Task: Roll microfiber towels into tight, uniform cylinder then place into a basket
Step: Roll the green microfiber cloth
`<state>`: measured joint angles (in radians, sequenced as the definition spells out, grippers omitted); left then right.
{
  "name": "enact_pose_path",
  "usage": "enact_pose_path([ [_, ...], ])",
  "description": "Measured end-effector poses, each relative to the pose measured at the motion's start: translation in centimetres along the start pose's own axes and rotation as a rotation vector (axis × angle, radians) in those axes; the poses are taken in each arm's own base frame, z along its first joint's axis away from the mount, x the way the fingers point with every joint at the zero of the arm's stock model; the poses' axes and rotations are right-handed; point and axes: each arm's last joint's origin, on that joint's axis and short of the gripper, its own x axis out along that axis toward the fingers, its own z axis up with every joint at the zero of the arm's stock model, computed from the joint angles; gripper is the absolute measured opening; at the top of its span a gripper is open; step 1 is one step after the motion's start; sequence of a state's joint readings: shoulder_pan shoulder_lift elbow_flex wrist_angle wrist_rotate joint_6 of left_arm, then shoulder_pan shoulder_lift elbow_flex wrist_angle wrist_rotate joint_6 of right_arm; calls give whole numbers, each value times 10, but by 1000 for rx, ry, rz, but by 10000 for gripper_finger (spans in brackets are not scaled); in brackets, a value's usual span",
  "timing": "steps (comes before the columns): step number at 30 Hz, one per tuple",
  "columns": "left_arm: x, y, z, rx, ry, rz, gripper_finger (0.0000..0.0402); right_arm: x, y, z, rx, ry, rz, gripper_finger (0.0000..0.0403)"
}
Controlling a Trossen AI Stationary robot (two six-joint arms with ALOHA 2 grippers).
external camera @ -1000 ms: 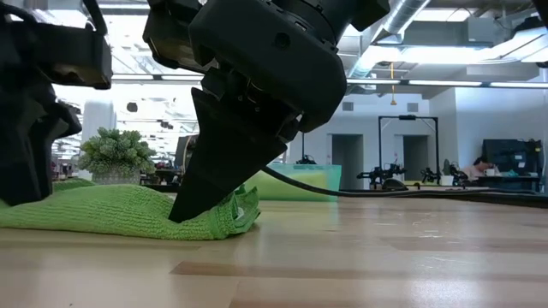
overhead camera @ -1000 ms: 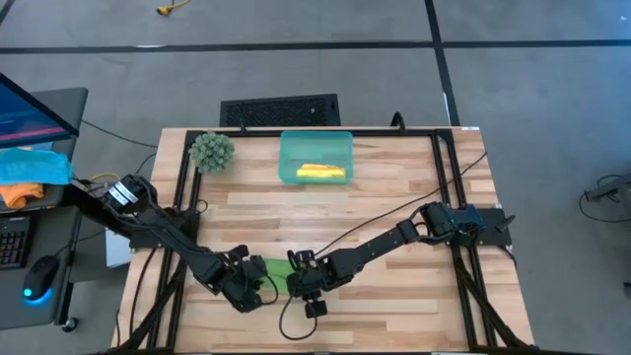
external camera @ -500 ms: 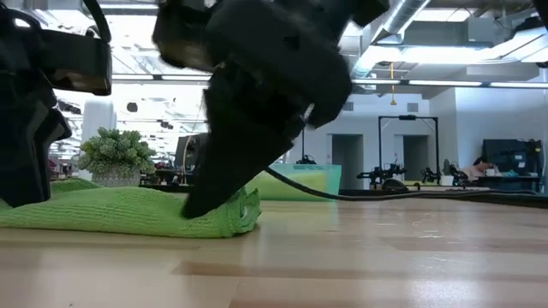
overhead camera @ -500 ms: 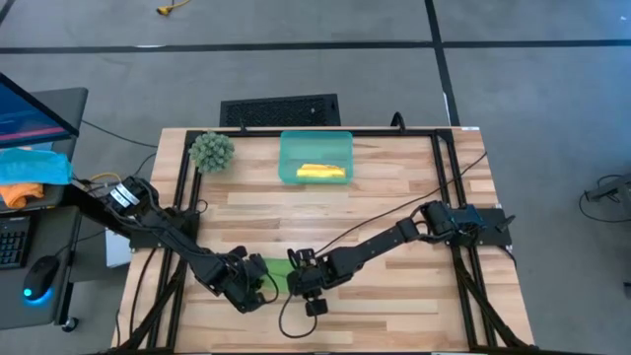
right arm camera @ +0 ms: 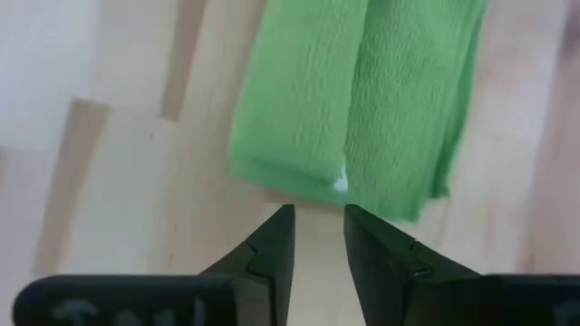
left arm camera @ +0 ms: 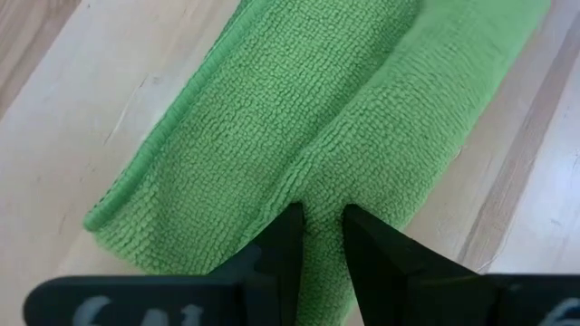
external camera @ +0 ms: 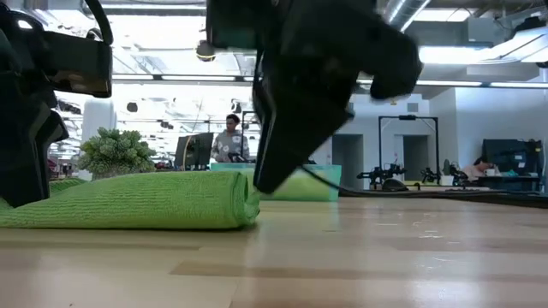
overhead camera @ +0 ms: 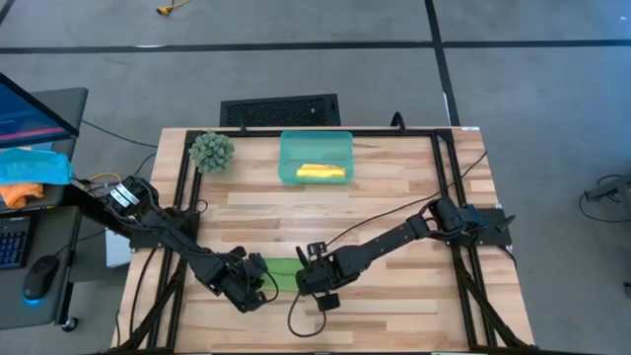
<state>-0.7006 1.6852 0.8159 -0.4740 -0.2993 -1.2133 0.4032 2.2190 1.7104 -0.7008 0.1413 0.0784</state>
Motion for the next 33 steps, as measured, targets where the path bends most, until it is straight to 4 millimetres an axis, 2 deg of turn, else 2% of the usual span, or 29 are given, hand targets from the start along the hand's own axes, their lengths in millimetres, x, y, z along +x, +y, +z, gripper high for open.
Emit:
enact_pose_path([
  [11, 0, 0, 0, -3, 3, -2, 74, -31, 34, -7, -111, -1, -185, 120],
  [18, 0, 0, 0, -2, 3, -2, 74, -37, 58, -2, -270, -96, -168, 120],
  [26, 0, 0, 0, 0, 4, -2, 74, -36, 50, 2, -390, -103, -156, 130],
  [29, 0, 0, 0, 0, 4, -2, 74, -28, 50, 5, -431, -133, -93, 153],
  [33, 0, 0, -1, 0, 5, -1, 74, -25, 46, 9, -490, -156, -92, 197],
])
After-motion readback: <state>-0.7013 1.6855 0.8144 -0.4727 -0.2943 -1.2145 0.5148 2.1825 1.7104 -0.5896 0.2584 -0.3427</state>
